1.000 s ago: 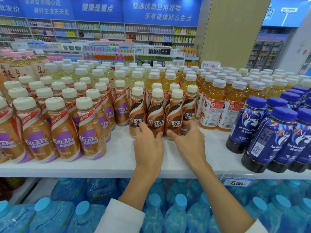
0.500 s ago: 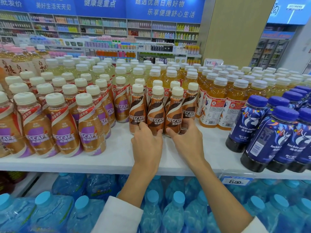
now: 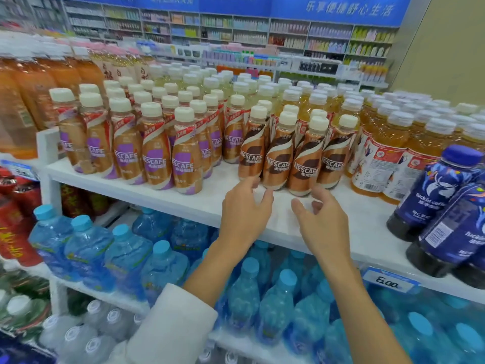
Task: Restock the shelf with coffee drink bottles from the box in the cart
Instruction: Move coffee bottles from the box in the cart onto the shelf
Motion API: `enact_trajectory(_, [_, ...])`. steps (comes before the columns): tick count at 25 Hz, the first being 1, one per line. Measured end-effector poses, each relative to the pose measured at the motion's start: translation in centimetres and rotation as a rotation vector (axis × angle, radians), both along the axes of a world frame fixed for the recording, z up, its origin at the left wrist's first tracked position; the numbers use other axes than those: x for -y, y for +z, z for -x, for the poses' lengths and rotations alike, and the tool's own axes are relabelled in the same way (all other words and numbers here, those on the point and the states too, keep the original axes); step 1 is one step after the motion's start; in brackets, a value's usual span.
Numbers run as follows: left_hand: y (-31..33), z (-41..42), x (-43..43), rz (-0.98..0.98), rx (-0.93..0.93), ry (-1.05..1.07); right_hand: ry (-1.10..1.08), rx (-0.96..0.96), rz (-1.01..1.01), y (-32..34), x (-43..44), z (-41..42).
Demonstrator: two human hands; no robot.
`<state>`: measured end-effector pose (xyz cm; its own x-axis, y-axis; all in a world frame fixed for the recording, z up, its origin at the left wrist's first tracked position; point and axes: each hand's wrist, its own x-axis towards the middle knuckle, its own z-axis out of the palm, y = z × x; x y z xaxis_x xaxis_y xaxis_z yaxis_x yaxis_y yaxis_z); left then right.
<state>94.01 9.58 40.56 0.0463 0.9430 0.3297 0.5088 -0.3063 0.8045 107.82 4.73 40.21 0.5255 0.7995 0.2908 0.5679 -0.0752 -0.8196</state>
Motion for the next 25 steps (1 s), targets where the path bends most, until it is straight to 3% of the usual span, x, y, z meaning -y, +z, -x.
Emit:
enact_trajectory(7, [-3.0, 10.2, 9.8, 0.048, 0.256, -0.045, 0.095, -0.191, -0.088, -1.0, 9.7, 8.3])
enact_trajectory(13, [-11.5, 27.4, 19.5, 0.249, 0.406, 0.13, 0.263, -0.32, 0.007, -9.4, 15.8, 22.1])
enact_trajectory(19, [-19.3, 45.2, 32.4, 0.329, 0.498, 0.53, 0.488, -0.399, 0.26, -16.9, 21.0, 38.1])
enact_trajectory(25, [-22.5, 55.9, 43.0, 0.343, 0.617, 0.955, 0.727, -0.424, 0.481, -21.4, 24.6, 51.8])
